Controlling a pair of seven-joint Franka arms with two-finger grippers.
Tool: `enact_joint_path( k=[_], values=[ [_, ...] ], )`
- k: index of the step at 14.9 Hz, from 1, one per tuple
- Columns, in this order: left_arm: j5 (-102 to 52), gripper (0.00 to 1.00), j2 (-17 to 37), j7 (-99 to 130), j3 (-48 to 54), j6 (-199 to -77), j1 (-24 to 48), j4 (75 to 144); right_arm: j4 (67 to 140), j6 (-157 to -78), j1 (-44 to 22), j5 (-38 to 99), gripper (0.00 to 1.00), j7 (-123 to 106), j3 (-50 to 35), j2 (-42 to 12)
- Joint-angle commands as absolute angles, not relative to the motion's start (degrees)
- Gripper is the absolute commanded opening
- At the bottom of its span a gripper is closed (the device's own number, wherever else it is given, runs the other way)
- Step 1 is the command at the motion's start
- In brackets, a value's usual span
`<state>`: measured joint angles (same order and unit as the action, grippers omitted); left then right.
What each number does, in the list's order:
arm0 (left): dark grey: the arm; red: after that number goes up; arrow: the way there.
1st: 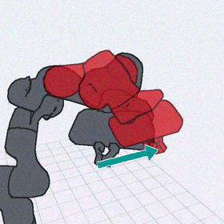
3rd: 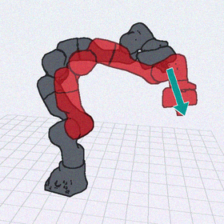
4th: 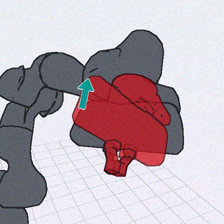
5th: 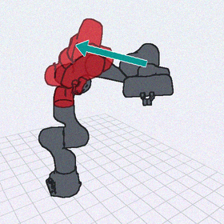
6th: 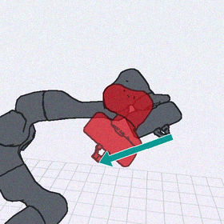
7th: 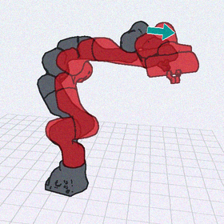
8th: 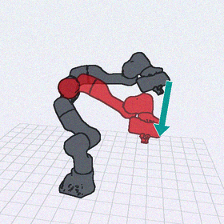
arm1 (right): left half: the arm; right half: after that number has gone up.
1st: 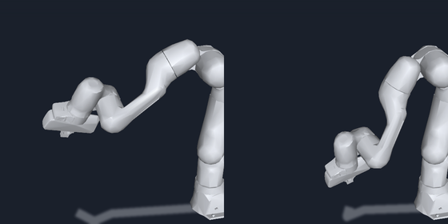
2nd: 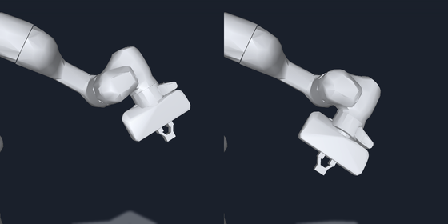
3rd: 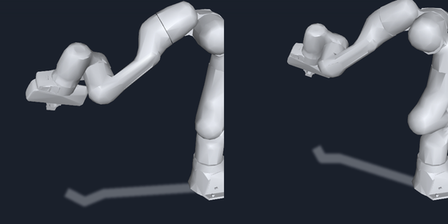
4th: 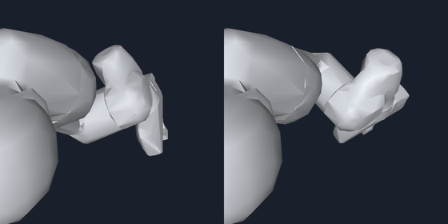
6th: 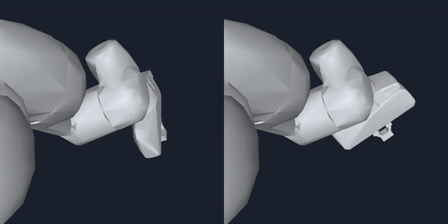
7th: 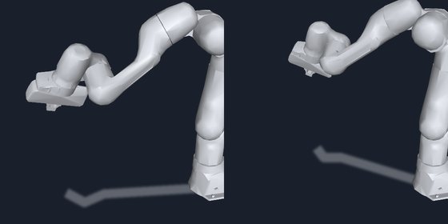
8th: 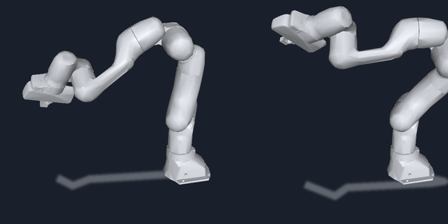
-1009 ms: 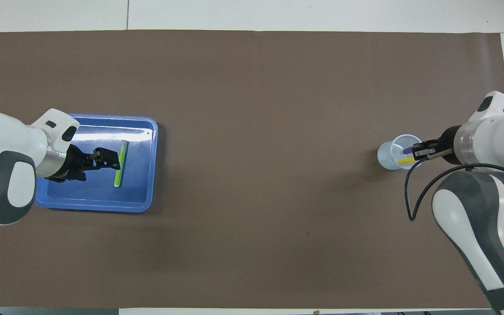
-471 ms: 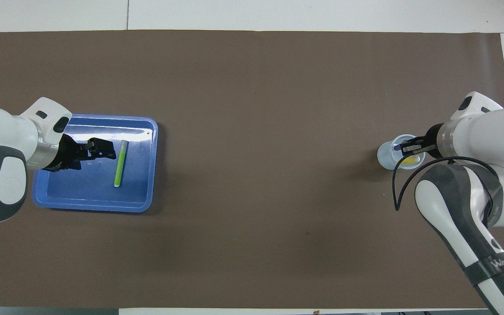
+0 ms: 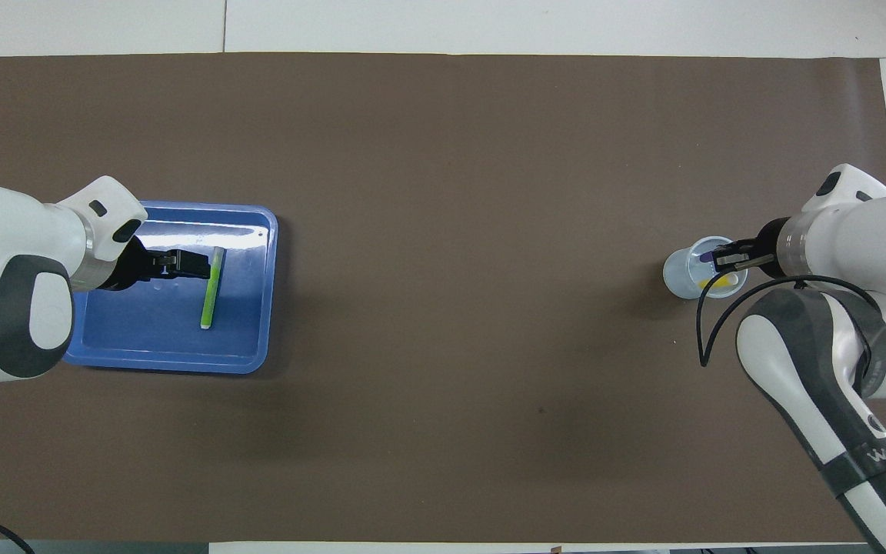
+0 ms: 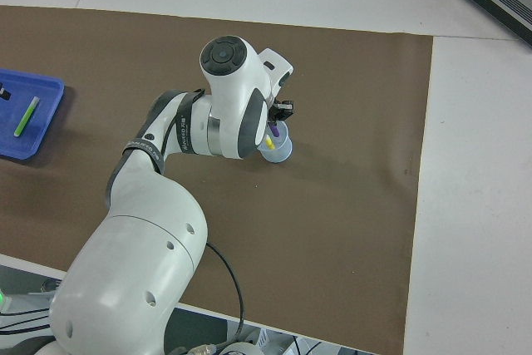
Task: Transfer and insert pens with both arms
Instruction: 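Drop the purple pen into the cup while the left gripper reaches the green pen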
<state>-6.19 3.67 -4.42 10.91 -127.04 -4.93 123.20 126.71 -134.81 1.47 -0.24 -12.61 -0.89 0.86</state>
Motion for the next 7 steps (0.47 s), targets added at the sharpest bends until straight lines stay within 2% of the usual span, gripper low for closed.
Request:
enact_joint_path(
  k=[1, 5, 6, 7],
  values=[
    [0.0, 1.00, 8.9, -6.3, 11.0, -132.0, -4.5, 122.8, 127.9, -136.5, 2.5, -1.2, 0.00, -13.1, -1.6, 0.8],
    [0.1, 0.98, 11.2, -6.2, 11.0, -133.3, -4.1, 122.4, 127.8, -136.4, 2.5, -1.1, 0.00, -12.8, -1.6, 0.8],
    [0.1, 0.95, 11.2, -6.1, 11.1, -133.4, -4.0, 122.3, 127.9, -136.4, 2.5, -1.1, 0.37, -12.7, -1.6, 0.7],
    [0.1, 0.93, 11.3, -6.0, 11.0, -133.4, -3.3, 122.3, 127.8, -136.2, 2.5, -1.1, 0.80, -12.5, -1.6, 0.8]
  ],
)
